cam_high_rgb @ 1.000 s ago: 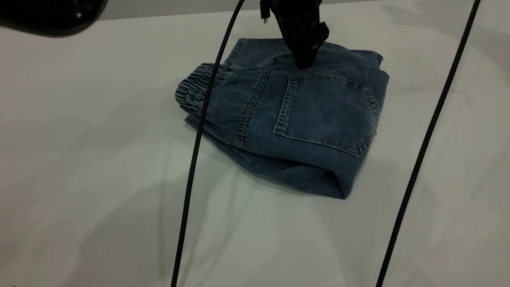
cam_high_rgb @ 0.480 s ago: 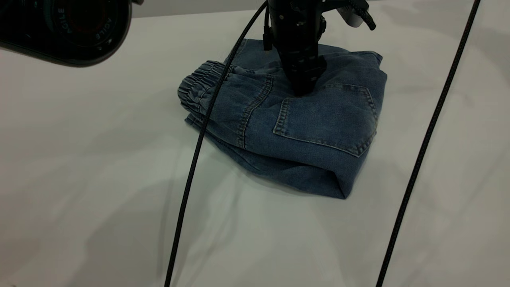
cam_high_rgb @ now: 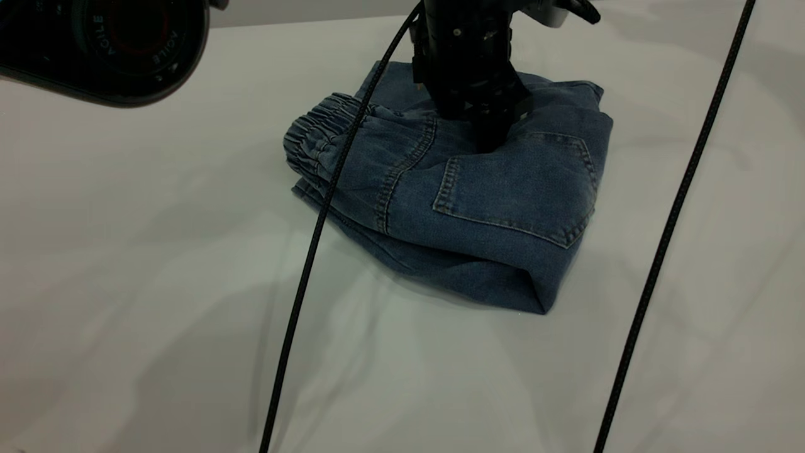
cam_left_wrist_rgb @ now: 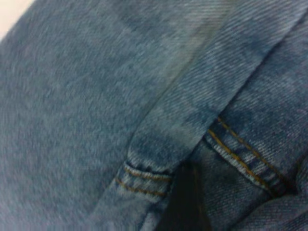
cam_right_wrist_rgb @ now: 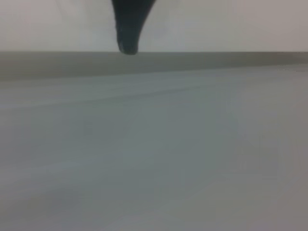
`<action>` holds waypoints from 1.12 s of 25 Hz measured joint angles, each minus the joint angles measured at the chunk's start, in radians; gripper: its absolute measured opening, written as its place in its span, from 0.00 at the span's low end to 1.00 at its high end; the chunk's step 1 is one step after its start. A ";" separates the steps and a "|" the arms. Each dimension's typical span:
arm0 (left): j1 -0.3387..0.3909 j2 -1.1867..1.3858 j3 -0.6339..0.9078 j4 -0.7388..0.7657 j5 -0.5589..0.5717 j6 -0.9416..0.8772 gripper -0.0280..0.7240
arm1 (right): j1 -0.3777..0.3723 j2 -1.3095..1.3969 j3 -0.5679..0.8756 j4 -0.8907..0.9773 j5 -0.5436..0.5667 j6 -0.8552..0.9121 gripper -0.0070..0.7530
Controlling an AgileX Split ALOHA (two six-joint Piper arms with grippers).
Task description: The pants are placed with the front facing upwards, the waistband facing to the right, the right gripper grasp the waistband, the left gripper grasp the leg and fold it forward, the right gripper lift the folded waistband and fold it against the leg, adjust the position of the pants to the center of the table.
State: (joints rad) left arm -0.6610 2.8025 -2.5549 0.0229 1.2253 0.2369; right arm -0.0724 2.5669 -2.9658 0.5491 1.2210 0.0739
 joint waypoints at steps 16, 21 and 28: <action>0.000 -0.013 0.000 0.039 -0.001 -0.372 0.78 | 0.000 0.000 0.000 0.003 0.000 0.000 0.74; -0.001 -0.069 -0.002 0.107 -0.002 -0.194 0.78 | 0.000 0.000 0.000 0.002 0.000 0.000 0.74; -0.001 -0.116 -0.001 0.110 -0.005 0.045 0.78 | -0.002 0.000 0.000 0.002 0.000 0.000 0.74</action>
State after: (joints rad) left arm -0.6622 2.6866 -2.5562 0.1329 1.2205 0.2822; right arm -0.0747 2.5669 -2.9658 0.5508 1.2210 0.0739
